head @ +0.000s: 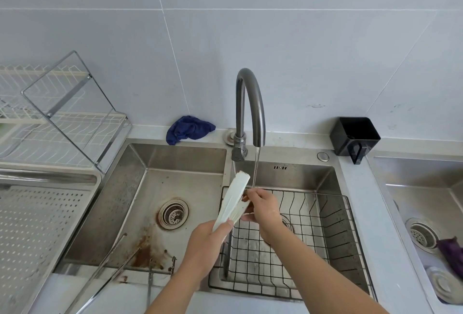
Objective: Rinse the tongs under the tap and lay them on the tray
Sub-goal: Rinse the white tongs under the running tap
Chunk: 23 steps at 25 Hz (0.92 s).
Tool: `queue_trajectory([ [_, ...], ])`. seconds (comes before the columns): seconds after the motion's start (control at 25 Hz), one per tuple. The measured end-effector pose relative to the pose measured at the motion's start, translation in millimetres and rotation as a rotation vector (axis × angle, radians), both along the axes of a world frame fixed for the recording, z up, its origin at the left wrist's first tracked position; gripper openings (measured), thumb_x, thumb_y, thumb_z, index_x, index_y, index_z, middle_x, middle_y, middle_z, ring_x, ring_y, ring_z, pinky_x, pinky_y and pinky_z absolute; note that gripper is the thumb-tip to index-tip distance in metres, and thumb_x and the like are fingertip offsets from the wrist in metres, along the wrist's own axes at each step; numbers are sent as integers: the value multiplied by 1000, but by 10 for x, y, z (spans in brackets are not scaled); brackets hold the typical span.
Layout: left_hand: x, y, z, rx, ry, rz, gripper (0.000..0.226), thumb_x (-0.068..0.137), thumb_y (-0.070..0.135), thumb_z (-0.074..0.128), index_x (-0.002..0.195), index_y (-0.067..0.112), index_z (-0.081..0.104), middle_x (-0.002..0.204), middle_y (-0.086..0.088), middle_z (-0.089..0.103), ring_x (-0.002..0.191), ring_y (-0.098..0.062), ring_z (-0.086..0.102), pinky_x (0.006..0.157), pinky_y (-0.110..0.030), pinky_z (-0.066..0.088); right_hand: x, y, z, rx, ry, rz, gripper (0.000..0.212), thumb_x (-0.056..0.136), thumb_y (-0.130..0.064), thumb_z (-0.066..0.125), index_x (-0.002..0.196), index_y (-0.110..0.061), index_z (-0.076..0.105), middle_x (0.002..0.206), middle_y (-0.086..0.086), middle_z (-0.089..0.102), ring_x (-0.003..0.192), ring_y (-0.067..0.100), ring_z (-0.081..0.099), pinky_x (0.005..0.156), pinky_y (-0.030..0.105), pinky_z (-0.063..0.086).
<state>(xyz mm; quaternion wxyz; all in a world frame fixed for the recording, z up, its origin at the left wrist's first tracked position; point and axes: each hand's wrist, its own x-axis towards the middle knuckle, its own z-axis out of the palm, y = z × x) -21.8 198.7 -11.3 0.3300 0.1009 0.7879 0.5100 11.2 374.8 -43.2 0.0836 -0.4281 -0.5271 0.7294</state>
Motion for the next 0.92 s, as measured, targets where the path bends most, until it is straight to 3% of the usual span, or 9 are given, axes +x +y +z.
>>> queue_trajectory([
  [0.24,-36,41,34,12,-62,40,59,79,54,57,94,-1,72,70,-5,58,67,-18,51,64,-35,36,-1,37,-56,-106,110,-48,22,103,-7,54,115,-10,72,99,15,78,78,23,76,60,35,63],
  [0.4,-51,33,40,7,-72,38,57,77,58,57,88,4,73,68,-1,61,64,-15,51,61,-32,38,-41,-63,-84,-158,72,-10,18,102,-12,58,112,-4,69,87,12,77,71,23,73,60,35,61],
  [0.52,-117,33,45,-43,-24,16,60,71,63,54,85,9,73,66,2,63,60,-12,53,58,-28,39,-49,-130,-72,-139,56,88,15,93,2,61,107,6,64,82,15,76,65,22,74,54,30,59],
  [0.6,-137,57,63,-80,12,-10,60,69,63,53,83,8,73,64,2,63,58,-12,53,57,-29,38,-61,-126,-58,-101,49,81,13,91,6,59,103,5,63,80,17,74,61,21,73,52,30,59],
  [0.76,-129,91,62,-80,2,-29,59,68,62,54,79,6,70,60,2,57,57,-16,50,57,-33,36,-42,-81,-89,-7,-11,20,20,103,-11,50,105,2,65,69,10,73,57,22,72,48,32,58],
  [0.92,-133,35,60,-111,54,-52,61,69,62,52,84,7,74,60,3,57,57,-14,54,54,-31,37,5,-71,-111,-66,60,67,19,99,0,52,112,0,65,74,8,76,64,22,74,51,30,58],
])
